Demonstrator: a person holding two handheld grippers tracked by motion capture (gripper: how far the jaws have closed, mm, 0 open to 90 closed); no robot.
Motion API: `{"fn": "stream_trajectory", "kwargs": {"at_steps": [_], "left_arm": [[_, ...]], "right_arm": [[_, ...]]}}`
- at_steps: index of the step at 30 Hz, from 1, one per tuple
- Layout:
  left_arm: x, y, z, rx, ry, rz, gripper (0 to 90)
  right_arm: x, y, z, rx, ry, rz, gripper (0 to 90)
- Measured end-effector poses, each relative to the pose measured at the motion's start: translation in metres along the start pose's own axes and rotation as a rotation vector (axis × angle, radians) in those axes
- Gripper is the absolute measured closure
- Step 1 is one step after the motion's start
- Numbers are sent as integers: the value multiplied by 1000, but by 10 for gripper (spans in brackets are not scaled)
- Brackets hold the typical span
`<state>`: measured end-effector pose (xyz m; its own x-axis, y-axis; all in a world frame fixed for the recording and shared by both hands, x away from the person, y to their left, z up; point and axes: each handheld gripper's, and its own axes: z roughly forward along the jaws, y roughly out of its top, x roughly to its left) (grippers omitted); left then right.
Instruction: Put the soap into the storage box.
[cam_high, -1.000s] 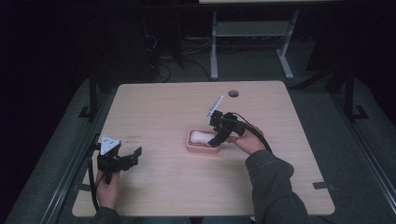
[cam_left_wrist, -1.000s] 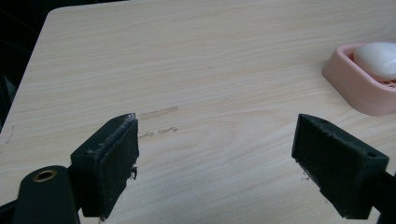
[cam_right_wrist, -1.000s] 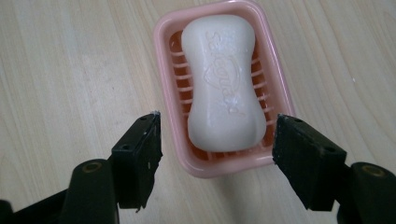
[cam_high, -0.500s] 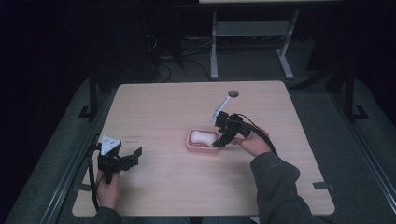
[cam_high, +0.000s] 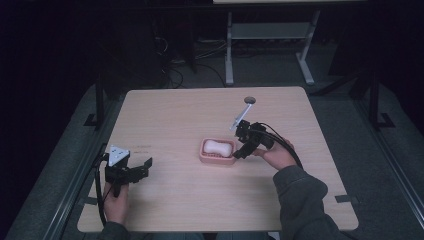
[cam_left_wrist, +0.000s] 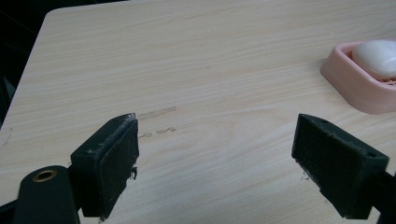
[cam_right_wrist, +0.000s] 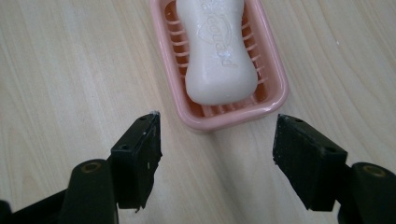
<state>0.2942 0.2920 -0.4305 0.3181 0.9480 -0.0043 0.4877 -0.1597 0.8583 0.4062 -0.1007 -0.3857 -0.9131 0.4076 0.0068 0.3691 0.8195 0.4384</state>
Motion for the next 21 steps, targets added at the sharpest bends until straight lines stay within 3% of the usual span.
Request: {"fn": "stream_trajectory", "kwargs": {"at_steps": [21], "left_arm": [[-3,-1,1,4,-11,9,143]], "right_arm": [[3,-44,-13,-35,-17,81,313]]}}
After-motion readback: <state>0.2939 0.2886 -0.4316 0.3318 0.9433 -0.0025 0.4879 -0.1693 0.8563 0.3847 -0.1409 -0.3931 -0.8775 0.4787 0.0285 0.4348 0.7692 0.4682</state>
